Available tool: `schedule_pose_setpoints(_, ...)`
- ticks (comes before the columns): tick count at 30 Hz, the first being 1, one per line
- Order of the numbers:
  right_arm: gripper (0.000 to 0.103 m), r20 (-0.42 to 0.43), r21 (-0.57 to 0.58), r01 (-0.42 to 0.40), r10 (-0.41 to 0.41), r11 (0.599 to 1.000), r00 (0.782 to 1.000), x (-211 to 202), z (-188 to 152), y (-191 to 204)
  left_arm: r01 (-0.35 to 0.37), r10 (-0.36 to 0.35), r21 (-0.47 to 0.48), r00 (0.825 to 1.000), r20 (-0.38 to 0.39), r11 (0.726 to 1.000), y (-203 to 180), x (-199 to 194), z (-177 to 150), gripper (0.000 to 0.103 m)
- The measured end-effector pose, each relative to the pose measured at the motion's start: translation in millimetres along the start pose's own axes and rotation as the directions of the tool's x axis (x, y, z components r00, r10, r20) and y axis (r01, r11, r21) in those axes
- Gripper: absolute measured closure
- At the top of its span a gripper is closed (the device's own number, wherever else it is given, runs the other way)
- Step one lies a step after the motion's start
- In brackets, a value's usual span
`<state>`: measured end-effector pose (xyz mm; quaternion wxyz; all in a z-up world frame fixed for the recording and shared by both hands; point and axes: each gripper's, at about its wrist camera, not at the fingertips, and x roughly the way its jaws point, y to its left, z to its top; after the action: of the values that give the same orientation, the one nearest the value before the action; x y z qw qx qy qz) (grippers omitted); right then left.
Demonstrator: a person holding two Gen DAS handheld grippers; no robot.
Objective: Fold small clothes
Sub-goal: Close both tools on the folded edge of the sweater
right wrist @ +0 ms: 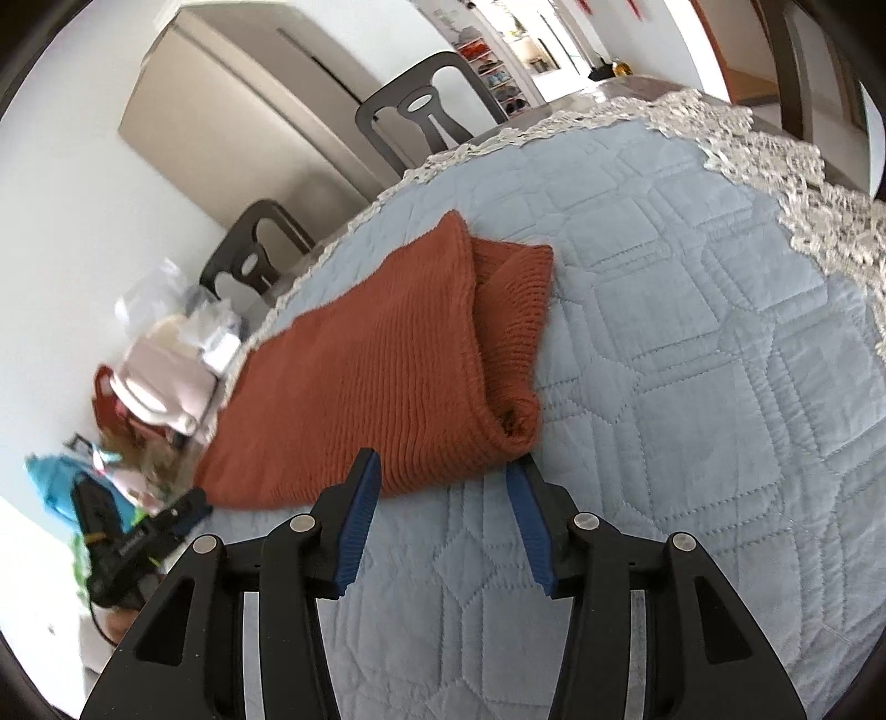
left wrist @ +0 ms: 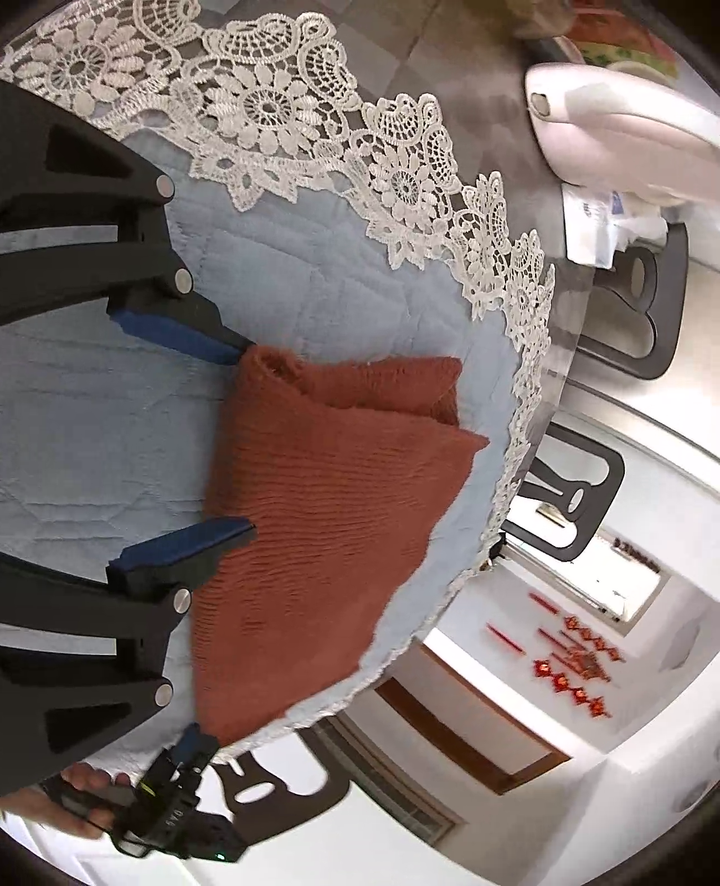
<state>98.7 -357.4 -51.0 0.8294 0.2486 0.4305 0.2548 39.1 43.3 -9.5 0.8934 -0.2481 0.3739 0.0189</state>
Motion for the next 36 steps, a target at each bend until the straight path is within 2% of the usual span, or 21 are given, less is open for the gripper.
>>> schedule_pose_setpoints(6,0.055,0.015,0.044,-0.030,0.029,0.999,0.999,4,8,-5,0.044,-0.042,-0.078,0.999,0.019,0.996,11,5,10,0.042)
schedule_pose_setpoints(13,0.057,0.034,0.066,-0.026,0.024,0.997,0.999,10,17,-8,0.069,-0.066,-0.118,0.997,0.033,0.991,14,12,19,0.044)
schedule_pose_setpoints(15,0.069,0.030,0.055,0.011,-0.013,0.998,0.999,13,20,-7,0.059,-0.057,-0.117,0.998,0.022,0.991,13,16,21,0.063)
schedule_pose_setpoints(16,0.080,0.025,0.052,0.025,-0.027,0.998,0.999,14,20,-7,0.049,-0.047,-0.113,0.999,0.016,0.992,13,17,22,0.067)
schedule_pose_setpoints(18,0.083,0.017,0.057,0.020,-0.021,0.998,1.000,15,22,-8,0.038,-0.037,-0.101,0.999,0.014,0.994,12,19,24,0.080)
schedule_pose_setpoints(20,0.086,0.016,0.047,0.019,-0.020,0.999,1.000,13,23,-7,0.040,-0.040,-0.102,0.999,0.011,0.994,13,19,26,0.083)
schedule_pose_setpoints(27,0.087,0.020,0.015,-0.030,0.030,0.999,0.999,-12,19,4,0.104,-0.104,-0.084,0.995,0.007,0.991,9,-4,24,0.086)
schedule_pose_setpoints(31,0.087,0.008,-0.012,-0.016,0.016,1.000,1.000,-28,6,9,0.121,-0.121,-0.063,0.993,-0.002,0.991,4,-18,15,0.086)
schedule_pose_setpoints(36,0.087,-0.010,0.007,-0.007,0.007,1.000,1.000,-46,-10,2,0.127,-0.129,-0.060,0.991,-0.033,0.990,7,-33,-7,0.086)
